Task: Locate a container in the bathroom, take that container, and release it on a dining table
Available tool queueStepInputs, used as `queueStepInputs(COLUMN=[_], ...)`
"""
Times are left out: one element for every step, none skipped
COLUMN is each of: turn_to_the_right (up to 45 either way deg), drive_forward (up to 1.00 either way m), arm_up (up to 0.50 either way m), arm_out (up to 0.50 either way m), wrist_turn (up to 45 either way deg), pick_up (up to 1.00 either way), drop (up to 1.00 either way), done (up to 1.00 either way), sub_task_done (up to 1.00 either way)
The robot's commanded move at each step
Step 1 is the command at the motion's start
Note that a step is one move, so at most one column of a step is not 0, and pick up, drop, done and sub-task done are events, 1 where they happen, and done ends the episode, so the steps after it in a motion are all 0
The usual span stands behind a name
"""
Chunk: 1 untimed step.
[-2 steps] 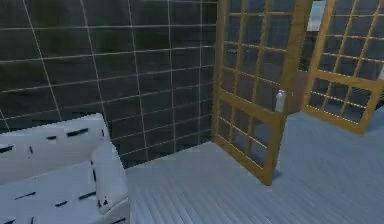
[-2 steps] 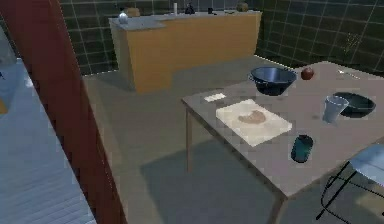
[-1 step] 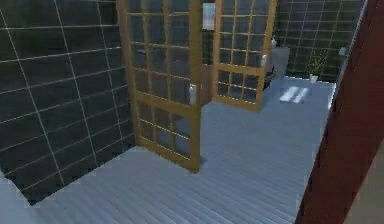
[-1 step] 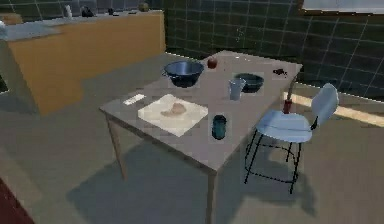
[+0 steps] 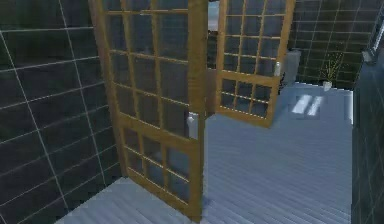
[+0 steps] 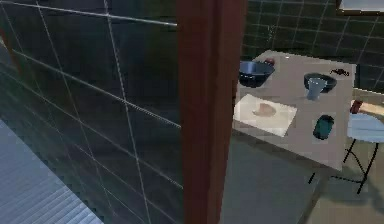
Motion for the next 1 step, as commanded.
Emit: queueStepInputs(turn_to_the_right=[27.0], drive_forward=[0.0], arm_up=[0.0], arm_out=[0.0], wrist_turn=[0.0], pick_up=[0.0], drop=[0.0], done=[0.0], sub_task_done=[0.0])
